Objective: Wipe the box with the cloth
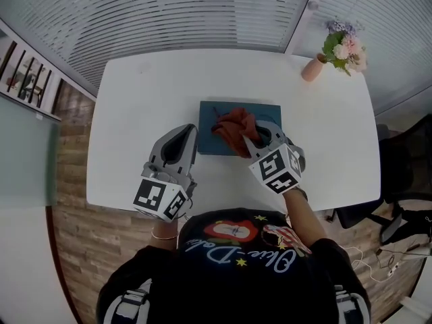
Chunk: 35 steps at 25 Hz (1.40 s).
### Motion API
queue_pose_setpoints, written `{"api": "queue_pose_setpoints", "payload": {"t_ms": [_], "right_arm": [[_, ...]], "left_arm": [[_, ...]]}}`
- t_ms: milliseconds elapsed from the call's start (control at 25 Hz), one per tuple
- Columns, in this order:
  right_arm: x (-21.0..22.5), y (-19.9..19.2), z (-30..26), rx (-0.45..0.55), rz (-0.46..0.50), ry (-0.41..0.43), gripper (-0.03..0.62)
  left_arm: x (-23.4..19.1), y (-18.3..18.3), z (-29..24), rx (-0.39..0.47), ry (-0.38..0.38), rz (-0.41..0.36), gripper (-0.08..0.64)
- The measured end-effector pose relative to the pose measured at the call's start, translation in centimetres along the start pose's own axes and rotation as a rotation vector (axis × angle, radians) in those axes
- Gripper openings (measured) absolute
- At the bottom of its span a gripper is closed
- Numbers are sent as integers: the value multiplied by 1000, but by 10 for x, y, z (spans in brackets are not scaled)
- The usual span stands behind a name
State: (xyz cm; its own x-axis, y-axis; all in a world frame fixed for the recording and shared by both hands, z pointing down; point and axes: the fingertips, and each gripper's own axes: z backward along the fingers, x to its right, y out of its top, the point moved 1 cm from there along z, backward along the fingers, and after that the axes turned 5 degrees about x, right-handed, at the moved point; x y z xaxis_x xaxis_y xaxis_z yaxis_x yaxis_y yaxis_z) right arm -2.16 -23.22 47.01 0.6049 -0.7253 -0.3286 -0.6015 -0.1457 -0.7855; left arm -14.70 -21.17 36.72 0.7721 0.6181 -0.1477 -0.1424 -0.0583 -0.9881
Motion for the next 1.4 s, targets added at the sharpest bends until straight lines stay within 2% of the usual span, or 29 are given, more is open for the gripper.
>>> {"api": "queue_pose_setpoints", "payload": {"t_ms": [520,880,1240,1400], "right_arm": [[37,-49,40,-83,-70,-141,52],[53,-70,60,-98,-135,-217,52],[72,-86,83,-155,-120,-320,52],[76,-73,98,-119,-95,-369,52]], "left_arm": [[10,-3,-5,-1,-22,1,5],[15,-4,-7,-5,-39,6,5],[19,-3,-8,-3,-46,5,5],[19,-5,-6,-6,-42,8,5]]}}
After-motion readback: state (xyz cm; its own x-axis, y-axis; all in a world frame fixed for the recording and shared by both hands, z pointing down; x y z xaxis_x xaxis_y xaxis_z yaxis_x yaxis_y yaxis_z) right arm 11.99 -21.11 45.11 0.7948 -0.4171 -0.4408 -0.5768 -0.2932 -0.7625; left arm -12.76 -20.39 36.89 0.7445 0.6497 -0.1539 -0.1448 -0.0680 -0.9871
